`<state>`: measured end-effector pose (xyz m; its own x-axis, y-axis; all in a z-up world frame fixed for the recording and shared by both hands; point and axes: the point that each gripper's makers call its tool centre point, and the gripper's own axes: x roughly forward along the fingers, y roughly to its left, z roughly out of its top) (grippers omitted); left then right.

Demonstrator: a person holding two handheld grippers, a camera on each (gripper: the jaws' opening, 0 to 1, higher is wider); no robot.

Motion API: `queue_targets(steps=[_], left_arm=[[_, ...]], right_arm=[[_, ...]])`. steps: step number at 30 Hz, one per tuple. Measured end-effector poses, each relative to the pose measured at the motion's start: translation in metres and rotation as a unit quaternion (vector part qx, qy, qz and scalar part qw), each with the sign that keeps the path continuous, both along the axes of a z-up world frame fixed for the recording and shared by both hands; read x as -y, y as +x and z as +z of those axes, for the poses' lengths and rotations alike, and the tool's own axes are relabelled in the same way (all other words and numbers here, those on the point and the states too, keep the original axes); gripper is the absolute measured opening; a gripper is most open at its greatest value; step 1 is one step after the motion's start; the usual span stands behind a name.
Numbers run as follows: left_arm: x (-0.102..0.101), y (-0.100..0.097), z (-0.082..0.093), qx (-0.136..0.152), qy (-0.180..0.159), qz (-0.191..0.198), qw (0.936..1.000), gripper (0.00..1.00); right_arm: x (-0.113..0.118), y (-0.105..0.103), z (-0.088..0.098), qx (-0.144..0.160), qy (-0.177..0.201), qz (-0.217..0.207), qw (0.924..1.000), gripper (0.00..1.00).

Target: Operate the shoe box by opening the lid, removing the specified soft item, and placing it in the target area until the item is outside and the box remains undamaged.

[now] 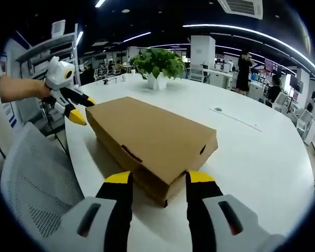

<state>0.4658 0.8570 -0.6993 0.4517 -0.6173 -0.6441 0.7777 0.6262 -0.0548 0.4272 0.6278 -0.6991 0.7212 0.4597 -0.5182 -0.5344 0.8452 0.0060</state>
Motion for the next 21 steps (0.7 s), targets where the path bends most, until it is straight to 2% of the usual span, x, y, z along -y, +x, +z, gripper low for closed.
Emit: queue_targets(steps=[10,21], left_arm=[[0.004,-0.002,0.019,0.005,-0.013,-0.01,0.9999,0.61],[0.005,0.005,0.041,0.023,-0.019,-0.01,0.9995,0.61]], right_arm=[[0.0,0.003,0.02,0.02,-0.014,0.007,0.9997,0.39],[0.002,0.014,0.041,0.049,-0.027,0.01,0.9984,0.4]])
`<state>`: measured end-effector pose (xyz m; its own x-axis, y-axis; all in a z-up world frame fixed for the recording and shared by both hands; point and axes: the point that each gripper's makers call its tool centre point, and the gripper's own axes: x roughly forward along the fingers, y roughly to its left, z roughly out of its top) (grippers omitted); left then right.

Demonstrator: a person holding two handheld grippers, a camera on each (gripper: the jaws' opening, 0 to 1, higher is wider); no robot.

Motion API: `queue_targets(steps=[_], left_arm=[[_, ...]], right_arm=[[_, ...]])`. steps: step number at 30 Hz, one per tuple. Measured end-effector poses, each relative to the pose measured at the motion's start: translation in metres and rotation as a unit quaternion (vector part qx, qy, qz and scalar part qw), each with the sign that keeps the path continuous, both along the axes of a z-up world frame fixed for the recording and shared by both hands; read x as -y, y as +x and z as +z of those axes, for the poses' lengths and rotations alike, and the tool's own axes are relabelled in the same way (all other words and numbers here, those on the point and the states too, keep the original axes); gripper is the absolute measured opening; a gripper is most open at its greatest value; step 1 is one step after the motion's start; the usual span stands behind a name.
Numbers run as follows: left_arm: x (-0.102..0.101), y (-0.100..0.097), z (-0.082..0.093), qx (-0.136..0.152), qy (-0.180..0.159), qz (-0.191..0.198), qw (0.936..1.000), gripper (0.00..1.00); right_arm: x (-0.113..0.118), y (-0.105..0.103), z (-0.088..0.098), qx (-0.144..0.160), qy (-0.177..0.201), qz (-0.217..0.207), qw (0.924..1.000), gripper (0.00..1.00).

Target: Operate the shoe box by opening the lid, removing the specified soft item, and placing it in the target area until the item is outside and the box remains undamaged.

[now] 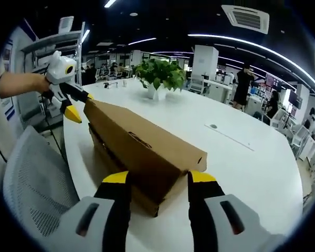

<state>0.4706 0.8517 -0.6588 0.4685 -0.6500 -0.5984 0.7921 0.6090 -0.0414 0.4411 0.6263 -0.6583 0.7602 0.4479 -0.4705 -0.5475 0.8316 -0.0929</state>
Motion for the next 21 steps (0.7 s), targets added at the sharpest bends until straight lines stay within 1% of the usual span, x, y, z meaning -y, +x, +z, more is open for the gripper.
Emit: queue_targets(steps=[8,14,21], left_arm=[[-0.001,0.011,0.013,0.022,0.004,0.007,0.9997,0.55],[-0.003,0.025,0.026,0.045,-0.003,0.021,0.9988,0.48],[-0.004,0.041,0.038,0.065,-0.008,0.038,0.9971,0.43]], right_arm=[[0.002,0.009,0.014,0.019,-0.003,0.001,0.9998,0.39],[0.004,0.018,0.026,0.033,-0.004,0.001,0.9995,0.4],[0.006,0.032,0.038,0.048,-0.008,0.004,0.9988,0.41]])
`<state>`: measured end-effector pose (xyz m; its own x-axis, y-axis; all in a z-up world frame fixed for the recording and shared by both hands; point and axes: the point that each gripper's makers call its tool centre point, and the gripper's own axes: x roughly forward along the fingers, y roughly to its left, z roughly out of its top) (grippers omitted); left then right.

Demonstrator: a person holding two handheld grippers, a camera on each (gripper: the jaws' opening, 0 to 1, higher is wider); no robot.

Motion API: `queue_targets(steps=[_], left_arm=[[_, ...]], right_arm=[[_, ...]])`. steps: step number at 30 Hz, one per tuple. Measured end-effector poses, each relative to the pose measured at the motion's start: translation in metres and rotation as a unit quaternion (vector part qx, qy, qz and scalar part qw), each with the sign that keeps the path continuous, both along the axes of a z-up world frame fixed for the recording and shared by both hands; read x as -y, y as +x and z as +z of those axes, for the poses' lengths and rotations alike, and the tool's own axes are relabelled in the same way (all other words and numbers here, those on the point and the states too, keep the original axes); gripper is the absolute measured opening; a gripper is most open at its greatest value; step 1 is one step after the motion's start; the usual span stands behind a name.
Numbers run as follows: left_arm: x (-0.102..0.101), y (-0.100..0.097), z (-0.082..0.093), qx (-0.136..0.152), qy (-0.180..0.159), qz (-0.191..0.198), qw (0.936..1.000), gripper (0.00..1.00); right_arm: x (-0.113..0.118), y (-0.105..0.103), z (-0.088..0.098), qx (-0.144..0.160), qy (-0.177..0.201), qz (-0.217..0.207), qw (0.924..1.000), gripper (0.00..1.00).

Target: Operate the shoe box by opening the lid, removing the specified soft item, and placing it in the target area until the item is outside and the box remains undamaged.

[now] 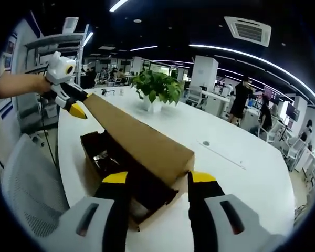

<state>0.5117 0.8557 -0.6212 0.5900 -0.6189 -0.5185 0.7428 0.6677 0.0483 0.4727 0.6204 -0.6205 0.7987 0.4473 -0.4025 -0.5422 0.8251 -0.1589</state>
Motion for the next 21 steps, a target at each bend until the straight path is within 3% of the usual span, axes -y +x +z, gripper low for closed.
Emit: queue_targets(steps=[7,21], left_arm=[[0.0,0.015,0.009,0.021,0.007,0.014,0.9997,0.35],[-0.007,0.055,0.025,0.057,0.007,0.069,0.996,0.12]], right_arm=[[0.002,0.014,0.009,0.011,-0.007,0.003,0.9999,0.41],[0.007,0.043,0.022,0.023,-0.01,0.0,0.9997,0.42]])
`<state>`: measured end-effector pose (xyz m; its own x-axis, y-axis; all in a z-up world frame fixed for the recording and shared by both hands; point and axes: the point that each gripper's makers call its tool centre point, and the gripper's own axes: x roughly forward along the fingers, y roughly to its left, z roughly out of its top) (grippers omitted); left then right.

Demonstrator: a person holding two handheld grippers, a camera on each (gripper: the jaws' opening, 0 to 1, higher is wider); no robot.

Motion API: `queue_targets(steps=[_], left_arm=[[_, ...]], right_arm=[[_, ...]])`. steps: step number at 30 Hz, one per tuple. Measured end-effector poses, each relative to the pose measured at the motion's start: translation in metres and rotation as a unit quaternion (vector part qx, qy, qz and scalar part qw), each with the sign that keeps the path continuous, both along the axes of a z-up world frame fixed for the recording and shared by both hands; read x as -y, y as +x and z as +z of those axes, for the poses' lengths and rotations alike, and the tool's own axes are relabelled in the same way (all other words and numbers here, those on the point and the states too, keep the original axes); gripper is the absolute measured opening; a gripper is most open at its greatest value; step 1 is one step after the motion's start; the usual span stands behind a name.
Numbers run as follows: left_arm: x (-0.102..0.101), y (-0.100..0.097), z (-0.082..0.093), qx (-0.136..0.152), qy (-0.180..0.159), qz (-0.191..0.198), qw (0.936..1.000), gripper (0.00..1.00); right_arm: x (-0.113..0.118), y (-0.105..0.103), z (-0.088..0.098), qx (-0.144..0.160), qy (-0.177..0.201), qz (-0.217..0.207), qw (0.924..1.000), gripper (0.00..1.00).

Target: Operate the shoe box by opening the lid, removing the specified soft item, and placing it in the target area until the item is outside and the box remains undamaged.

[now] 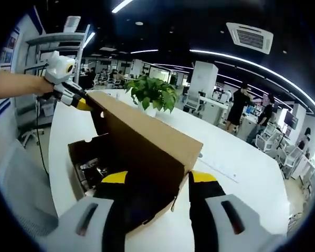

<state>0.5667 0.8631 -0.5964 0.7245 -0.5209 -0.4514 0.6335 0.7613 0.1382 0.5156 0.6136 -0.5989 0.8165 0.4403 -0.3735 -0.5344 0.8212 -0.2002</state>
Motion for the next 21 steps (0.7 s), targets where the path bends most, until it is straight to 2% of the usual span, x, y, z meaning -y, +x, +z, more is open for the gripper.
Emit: queue_targets(steps=[4,6,21], left_arm=[[-0.003,0.009,0.003,0.004,-0.004,0.012,0.9999,0.06],[-0.003,0.011,0.003,0.002,-0.013,0.012,0.9998,0.06],[-0.003,0.032,0.007,0.013,-0.021,0.021,0.9995,0.02]], right_arm=[[0.002,0.007,0.002,0.0,0.009,-0.004,0.9999,0.41],[0.002,0.009,0.002,0.001,0.011,-0.006,0.9999,0.41],[0.008,0.03,0.003,0.01,0.021,-0.018,0.9996,0.37]])
